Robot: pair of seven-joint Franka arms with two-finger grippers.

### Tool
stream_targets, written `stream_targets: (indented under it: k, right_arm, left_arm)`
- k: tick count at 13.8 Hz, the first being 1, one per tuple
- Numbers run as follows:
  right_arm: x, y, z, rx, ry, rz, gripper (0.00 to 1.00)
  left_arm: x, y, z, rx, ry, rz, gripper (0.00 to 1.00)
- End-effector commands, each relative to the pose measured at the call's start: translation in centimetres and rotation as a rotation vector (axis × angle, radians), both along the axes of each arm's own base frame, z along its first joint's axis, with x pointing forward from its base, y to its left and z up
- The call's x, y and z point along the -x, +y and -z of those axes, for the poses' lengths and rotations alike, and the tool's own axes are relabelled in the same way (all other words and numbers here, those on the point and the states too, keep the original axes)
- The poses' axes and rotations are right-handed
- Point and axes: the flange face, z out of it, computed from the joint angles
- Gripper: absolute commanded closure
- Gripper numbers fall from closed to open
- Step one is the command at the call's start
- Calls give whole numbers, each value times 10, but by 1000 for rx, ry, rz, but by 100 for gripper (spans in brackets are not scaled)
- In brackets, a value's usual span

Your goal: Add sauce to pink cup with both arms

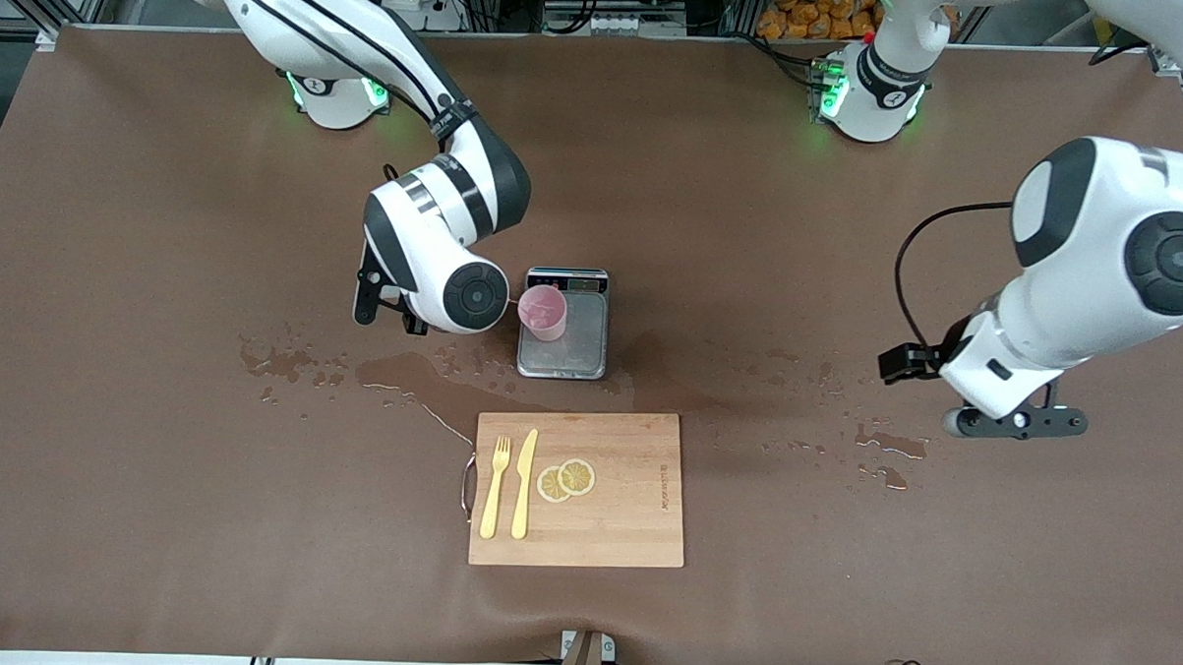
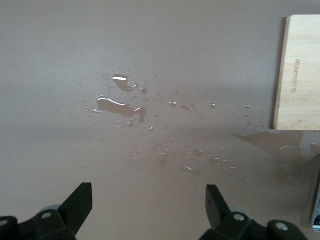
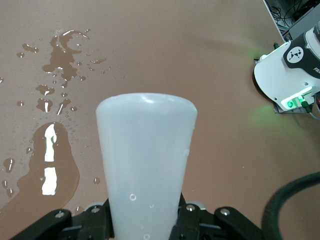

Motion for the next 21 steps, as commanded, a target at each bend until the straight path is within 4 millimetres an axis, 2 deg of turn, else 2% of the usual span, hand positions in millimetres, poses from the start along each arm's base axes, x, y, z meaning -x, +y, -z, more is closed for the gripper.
stream_targets:
  k: [1,2,3,7,8,9,14,16,18,21]
  right_arm:
    - [1,3,-4,32,-26,-4,79]
    - [2,4,-3,34,-25,-6,85]
    - [2,4,-2,35,-24,-6,99]
    - [0,2,-2,30,-19,-13,100]
    - [-4,-4,-6,18,-16,-6,100]
    - [-13,-17,-13,-10,-10,3,100]
    - [-44,-78,-45,-226,59,32,100]
    - [-57,-106,-64,-351,80,39,100]
    - [-69,-139,-75,-474,96,50,100]
    - [-83,-186,-83,-645,106,74,100]
  left_arm:
    - [30,3,-17,-39,0,43,0]
    - [41,-1,-22,-46,0,60,0]
    - [51,-3,-25,-52,-1,69,0]
    - [68,-6,-48,-65,-3,89,0]
    - [71,-1,-52,-69,3,88,0]
    - [78,-1,-64,-75,0,99,0]
    - [101,4,-94,-76,23,146,0]
    - [111,4,-106,-79,26,151,0]
    - [119,5,-117,-47,33,200,0]
    - [126,25,-132,-11,26,176,0]
